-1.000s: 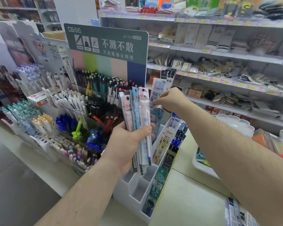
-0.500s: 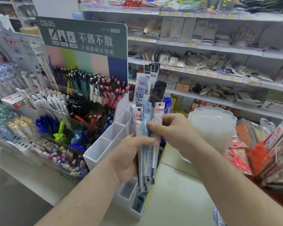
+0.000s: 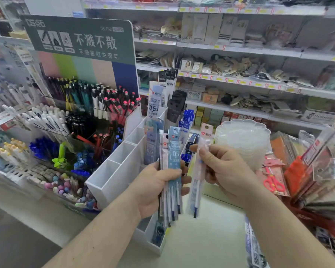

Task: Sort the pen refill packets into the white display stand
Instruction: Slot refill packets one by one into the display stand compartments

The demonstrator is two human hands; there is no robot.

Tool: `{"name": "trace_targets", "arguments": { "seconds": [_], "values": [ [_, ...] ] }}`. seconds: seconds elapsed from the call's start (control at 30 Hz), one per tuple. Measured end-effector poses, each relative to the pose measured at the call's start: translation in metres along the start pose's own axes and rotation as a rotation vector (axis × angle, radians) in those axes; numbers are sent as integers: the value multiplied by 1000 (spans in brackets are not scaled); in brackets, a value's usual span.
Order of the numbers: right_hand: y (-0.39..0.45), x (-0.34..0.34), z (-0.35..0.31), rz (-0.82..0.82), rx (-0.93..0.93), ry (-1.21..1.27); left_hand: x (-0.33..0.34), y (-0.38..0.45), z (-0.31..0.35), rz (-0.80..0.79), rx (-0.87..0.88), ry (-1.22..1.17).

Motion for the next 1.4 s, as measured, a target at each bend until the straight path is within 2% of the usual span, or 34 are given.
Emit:
{"name": "trace_targets", "arguments": {
  "seconds": [0.13, 0.3, 0.4, 0.7, 0.87, 1.03, 1.2, 1.3, 1.4],
  "values": [
    [-1, 10, 4, -72, -26, -26, -3, -1, -3, 35, 13, 65],
    [1, 9, 17, -12, 19, -13, -2, -1, -2, 48, 42, 170],
    [2, 7, 26, 25, 72, 42, -4, -4, -1, 49, 59, 163],
    [2, 9, 29, 64, 82, 80, -8, -9, 1, 37, 65, 108],
    [2, 14, 26, 37, 66, 98, -17, -12, 8, 117, 128, 174],
    [4, 24, 33, 20, 82, 114, -12, -13, 7, 83, 126, 222],
    [2, 30, 38, -64, 111, 131, -13, -15, 8, 52, 104, 249],
    [2, 26, 34, -23, 99, 224, -13, -19, 17, 69, 151, 258],
    [4, 10, 28, 88, 58, 375, -21, -29, 34, 149, 237, 224]
  ]
}}
Point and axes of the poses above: each hand's wrist, its own y-axis towards the middle knuckle, its own x-axis out of the palm, z = x × y, the point moved 9 cm from there along y, towards the middle knuckle, and after that the axes turned 14 degrees about -z, right-handed, at the moved point
